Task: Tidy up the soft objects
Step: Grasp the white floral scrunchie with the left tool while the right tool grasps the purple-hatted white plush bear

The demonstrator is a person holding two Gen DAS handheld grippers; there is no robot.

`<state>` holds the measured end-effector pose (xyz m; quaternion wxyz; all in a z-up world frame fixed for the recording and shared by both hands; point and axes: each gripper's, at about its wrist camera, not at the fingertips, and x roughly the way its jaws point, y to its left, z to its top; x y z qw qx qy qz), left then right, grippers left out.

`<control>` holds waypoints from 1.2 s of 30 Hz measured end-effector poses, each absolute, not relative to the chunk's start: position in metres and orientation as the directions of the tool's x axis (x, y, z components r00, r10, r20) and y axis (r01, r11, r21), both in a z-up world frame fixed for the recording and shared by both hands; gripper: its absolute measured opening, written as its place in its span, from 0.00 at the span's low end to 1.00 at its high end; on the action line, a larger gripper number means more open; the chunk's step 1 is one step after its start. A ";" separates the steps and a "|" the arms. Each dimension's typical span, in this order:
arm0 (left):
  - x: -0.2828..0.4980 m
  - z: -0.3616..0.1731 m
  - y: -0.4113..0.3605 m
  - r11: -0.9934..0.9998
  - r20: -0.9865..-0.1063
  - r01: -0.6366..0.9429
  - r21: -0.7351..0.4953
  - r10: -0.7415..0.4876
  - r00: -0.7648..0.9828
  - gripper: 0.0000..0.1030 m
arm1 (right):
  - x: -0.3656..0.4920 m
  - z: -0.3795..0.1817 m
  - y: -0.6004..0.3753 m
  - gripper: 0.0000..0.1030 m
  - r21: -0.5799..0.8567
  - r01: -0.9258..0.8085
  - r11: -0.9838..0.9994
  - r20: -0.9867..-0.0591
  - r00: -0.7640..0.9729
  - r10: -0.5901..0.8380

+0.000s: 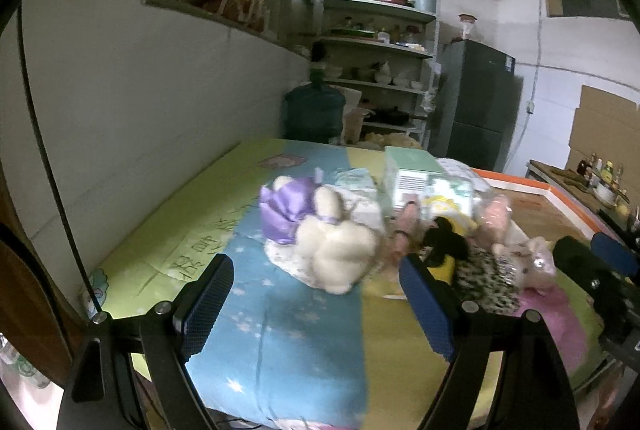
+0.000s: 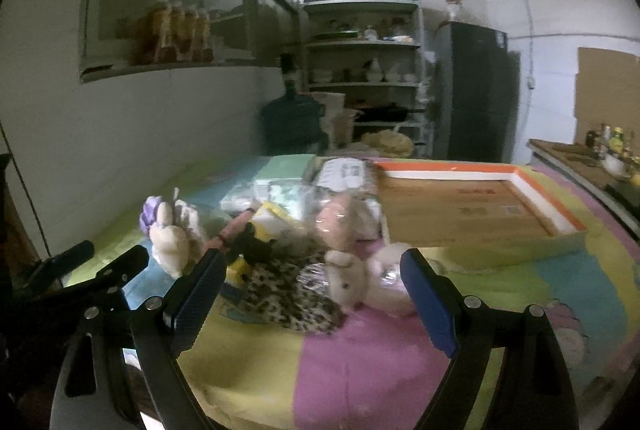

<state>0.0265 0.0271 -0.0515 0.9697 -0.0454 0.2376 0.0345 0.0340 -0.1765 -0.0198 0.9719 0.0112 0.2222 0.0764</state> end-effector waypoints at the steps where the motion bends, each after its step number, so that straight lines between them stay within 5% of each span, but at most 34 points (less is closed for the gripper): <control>1: 0.029 -0.053 0.034 0.992 -0.465 -0.096 -0.079 0.049 0.884 0.83 | 0.037 -0.021 -0.174 0.87 0.056 -0.156 0.986 -0.431 0.887 0.165; 12: 0.050 -0.057 0.075 0.975 -0.482 -0.140 -0.173 0.040 0.875 0.83 | 0.072 -0.027 -0.137 0.85 0.087 -0.440 0.894 -0.431 0.792 0.432; 17: 0.055 -0.051 0.102 0.963 -0.476 -0.239 -0.122 0.154 0.866 0.83 | 0.099 -0.032 -0.113 0.51 0.119 -0.614 0.780 -0.483 0.651 0.586; 24: 0.058 -0.054 0.121 0.950 -0.489 -0.294 -0.109 0.206 0.848 0.83 | 0.125 -0.042 -0.074 0.48 0.125 -0.707 0.696 -0.537 0.541 0.647; 27: 0.061 -0.055 0.124 0.951 -0.495 -0.288 -0.111 0.199 0.846 0.83 | 0.131 -0.047 -0.059 0.41 0.107 -0.720 0.686 -0.562 0.525 0.639; 31: 0.066 -0.059 0.123 0.957 -0.501 -0.266 -0.113 0.177 0.848 0.83 | 0.135 -0.048 -0.051 0.15 0.063 -0.708 0.703 -0.579 0.548 0.604; 36: 0.076 -0.064 0.122 0.967 -0.516 -0.219 -0.127 0.124 0.847 0.83 | 0.138 -0.044 -0.061 0.10 0.100 -0.687 0.720 -0.570 0.553 0.607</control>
